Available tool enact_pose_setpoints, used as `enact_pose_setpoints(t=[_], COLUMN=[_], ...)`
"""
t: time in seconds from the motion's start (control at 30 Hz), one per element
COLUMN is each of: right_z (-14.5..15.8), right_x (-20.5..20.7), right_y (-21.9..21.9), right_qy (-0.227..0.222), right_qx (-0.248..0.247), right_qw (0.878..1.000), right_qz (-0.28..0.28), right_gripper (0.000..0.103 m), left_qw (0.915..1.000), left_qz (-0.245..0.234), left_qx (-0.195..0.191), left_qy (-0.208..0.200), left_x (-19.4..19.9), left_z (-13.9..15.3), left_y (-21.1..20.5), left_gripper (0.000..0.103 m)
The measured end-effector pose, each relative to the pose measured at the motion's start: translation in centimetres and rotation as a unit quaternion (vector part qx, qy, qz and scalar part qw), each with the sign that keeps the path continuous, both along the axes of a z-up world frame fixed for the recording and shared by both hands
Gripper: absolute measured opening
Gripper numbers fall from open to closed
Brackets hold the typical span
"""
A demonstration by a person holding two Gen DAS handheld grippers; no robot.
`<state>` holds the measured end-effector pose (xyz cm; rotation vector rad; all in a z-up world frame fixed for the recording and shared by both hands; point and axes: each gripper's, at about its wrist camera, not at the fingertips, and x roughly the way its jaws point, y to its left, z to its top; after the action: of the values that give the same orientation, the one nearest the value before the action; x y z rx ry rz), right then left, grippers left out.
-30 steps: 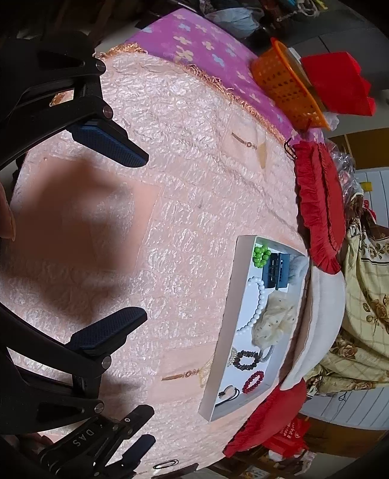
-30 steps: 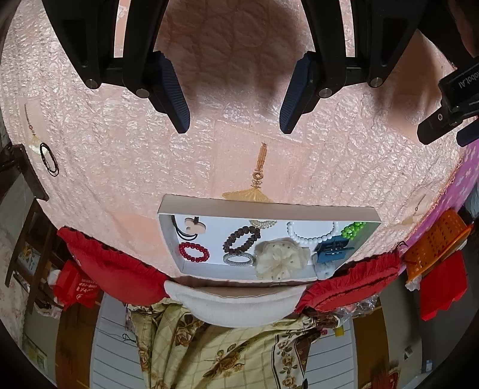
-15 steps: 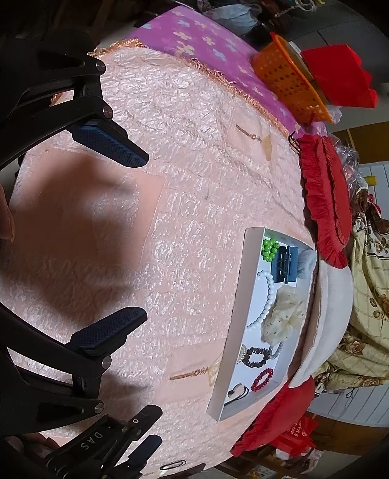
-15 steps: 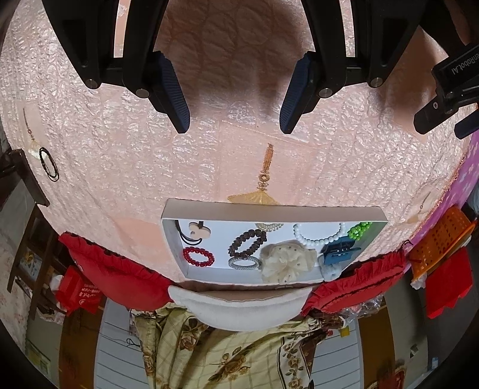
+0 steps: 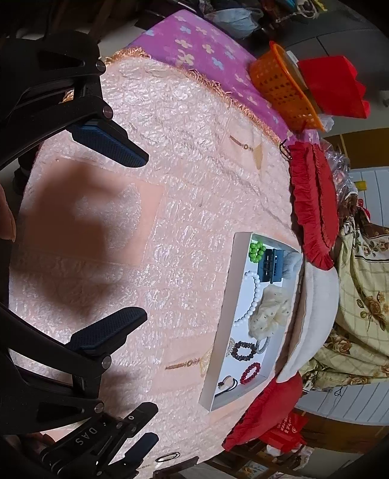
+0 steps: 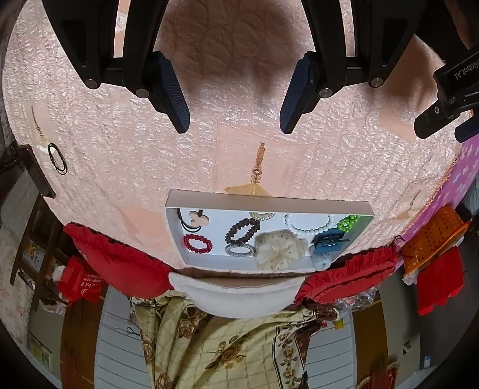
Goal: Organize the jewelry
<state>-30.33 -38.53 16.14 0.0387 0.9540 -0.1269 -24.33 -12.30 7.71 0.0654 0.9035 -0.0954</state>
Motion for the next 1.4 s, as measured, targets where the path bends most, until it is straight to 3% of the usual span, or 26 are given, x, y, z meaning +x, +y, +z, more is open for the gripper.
enact_pose_setpoints(t=[0.97, 1.4], right_z=[-2.7, -0.6], right_x=[2.0, 0.6], right_y=[-1.5, -0.8], right_qy=[0.035, 0.011], right_qx=[0.006, -0.002], right_qw=[0.999, 1.000], right_qz=[-0.017, -0.012], right_gripper=[0.061, 0.061], left_qw=[0.9996, 0.9999], left_qz=[-0.004, -0.006], left_qx=[0.007, -0.010], left_qy=[0.026, -0.005], left_x=[2.0, -0.1], left_z=[-2.4, 0.1], left_y=[-1.2, -0.7], left_gripper=[0.094, 0.094])
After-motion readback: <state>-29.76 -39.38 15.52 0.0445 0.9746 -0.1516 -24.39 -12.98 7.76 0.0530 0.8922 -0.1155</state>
